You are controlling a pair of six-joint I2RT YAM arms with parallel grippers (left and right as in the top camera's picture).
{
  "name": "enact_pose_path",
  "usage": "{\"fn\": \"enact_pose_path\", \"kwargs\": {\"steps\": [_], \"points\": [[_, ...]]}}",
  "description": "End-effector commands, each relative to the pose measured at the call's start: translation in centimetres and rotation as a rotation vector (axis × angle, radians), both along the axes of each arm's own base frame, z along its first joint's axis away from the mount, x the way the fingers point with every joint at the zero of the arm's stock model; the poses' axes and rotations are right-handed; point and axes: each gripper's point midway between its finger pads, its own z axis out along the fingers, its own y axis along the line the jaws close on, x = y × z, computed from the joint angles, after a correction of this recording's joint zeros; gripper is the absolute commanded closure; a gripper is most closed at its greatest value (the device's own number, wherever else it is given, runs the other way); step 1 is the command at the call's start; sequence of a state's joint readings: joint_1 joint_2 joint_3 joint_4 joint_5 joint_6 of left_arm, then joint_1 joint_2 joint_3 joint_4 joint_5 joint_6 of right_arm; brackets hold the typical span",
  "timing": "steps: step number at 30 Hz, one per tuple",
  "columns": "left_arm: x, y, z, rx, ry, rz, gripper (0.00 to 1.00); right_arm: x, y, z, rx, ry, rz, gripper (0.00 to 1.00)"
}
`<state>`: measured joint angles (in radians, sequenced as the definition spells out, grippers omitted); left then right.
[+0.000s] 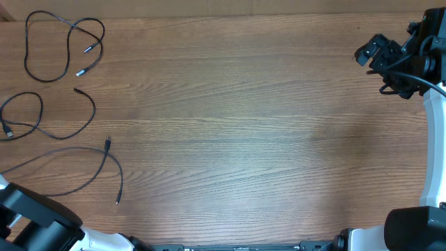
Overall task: Untangle cables
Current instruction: 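Lower the cable at the lower left and release with left gripper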
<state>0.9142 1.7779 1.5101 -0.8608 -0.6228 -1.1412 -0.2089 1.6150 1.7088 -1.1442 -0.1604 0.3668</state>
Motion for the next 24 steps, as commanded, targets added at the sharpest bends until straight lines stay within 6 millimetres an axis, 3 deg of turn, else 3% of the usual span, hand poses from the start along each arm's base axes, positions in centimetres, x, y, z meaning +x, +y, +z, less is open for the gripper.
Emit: {"fn": "enact_pose_path", "kwargs": {"steps": [1,5,9,10,12,13,18,20,22,23,24], "points": [[-1.3,1.0,-1.2,-0.037,0.128,-0.057,0.96,0.2,0.1,0.7,0.002,-0.021,0.0,0.0],[-2.1,2.1,-2.4,-0.046,0.15,-0.038,0.95,0.2,0.1,0.7,0.002,-0.021,0.0,0.0],[-2.2,3.6,-3.6,-0.078,0.212,-0.135,0.95,0.2,0.1,0.7,0.002,-0.021,0.0,0.0],[-2.2,3.6,-4.1,-0.092,0.207,-0.141,0.88,0.2,0.1,0.7,0.002,-0.021,0.0,0.0],[-1.3,3.6,-4.9,-0.114,0.159,-0.169,0.61,0.2,0.1,0.7,0.002,-0.021,0.0,0.0],[-0.6,3.5,-5.3,-0.125,0.124,-0.19,0.55,0.2,0.1,0.7,0.002,-0.021,0.0,0.0],[4.3,2.7,-6.4,-0.188,-0.053,-0.399,0.57,0.2,0.1,0.7,0.002,-0.021,0.0,0.0],[6.1,2.3,-6.9,-0.21,-0.084,-0.505,0.51,0.2,0.1,0.7,0.002,-0.021,0.0,0.0],[6.3,2.4,-7.6,-0.217,-0.051,-0.531,0.38,0.2,0.1,0.7,0.002,-0.021,0.0,0.0],[5.9,2.7,-8.1,-0.217,-0.019,-0.524,0.23,0.2,0.1,0.7,0.002,-0.021,0.0,0.0],[5.6,2.9,-8.6,-0.221,0.009,-0.524,0.14,0.2,0.1,0.7,0.002,-0.021,0.0,0.0]]}}
